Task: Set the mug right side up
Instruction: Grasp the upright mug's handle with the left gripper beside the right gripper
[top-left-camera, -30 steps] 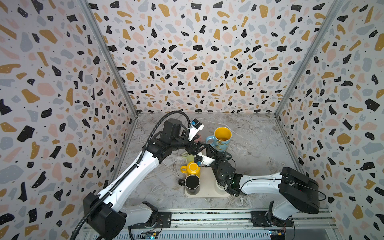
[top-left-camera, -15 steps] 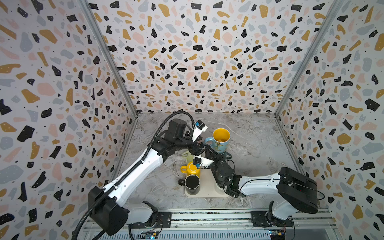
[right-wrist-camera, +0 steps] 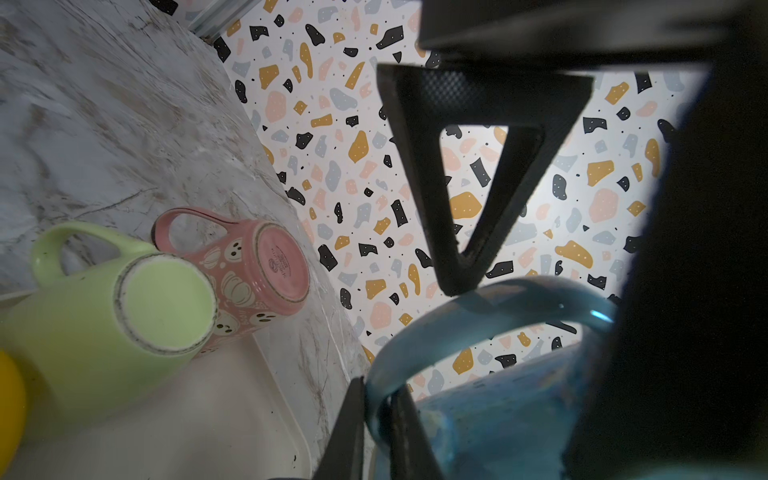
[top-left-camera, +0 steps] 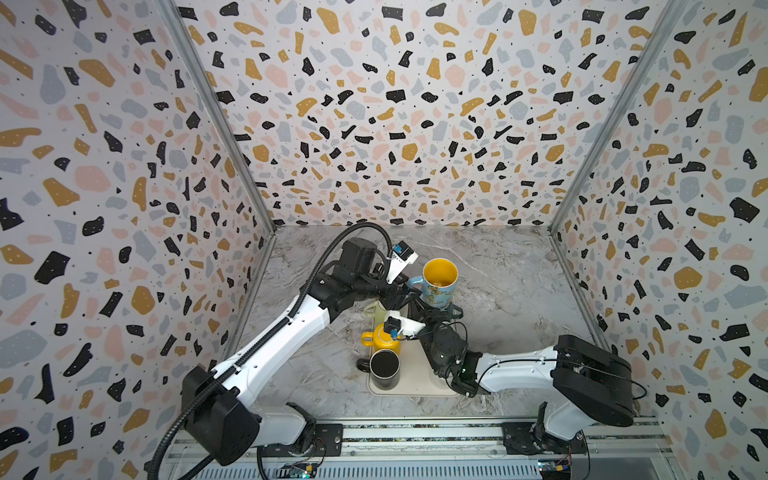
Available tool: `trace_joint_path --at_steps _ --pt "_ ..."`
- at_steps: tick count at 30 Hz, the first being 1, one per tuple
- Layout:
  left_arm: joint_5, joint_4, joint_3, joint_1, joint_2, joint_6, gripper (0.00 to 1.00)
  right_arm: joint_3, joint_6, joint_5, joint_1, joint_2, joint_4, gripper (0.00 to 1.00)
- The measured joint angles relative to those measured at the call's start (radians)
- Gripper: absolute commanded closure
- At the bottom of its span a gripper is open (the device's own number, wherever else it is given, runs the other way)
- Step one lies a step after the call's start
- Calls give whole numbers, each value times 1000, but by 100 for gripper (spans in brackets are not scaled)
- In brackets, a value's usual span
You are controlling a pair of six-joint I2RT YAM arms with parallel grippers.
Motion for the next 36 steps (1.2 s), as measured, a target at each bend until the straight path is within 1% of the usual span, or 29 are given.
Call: trace_joint_path --at_steps 6,10,12,15,17,18,19,20,29,31,33,36 --pt "4 10 0 -5 0 -1 44 0 -3 -2 2 2 6 100" --pt "6 16 0 -9 6 -1 50 0 -7 -4 2 3 7 100" --pt "7 18 0 -11 13 -2 55 0 -7 -5 2 3 6 100" --pt "9 22 0 -11 24 -3 69 0 -7 -6 2 3 6 100" --pt "0 27 0 -10 29 -4 82 0 -6 -3 3 3 6 100" --pt "-24 36 0 -9 31 20 90 0 -6 3 4 3 8 100" --pt "-32 44 0 -2 34 0 98 0 -5 9 6 3 12 100" --pt "-35 42 0 3 34 2 100 0 -7 4 7 5 12 100" --pt "-43 72 -18 0 27 -9 100 0 -10 7 8 7 13 100" --pt "-48 80 -27 0 18 -13 100 0 -10 10 8 7 14 91" --pt "-55 88 -39 -2 5 -21 100 0 -10 15 12 7 17 85" --pt "-58 91 -48 -6 -9 -30 100 0 -11 19 14 6 28 80"
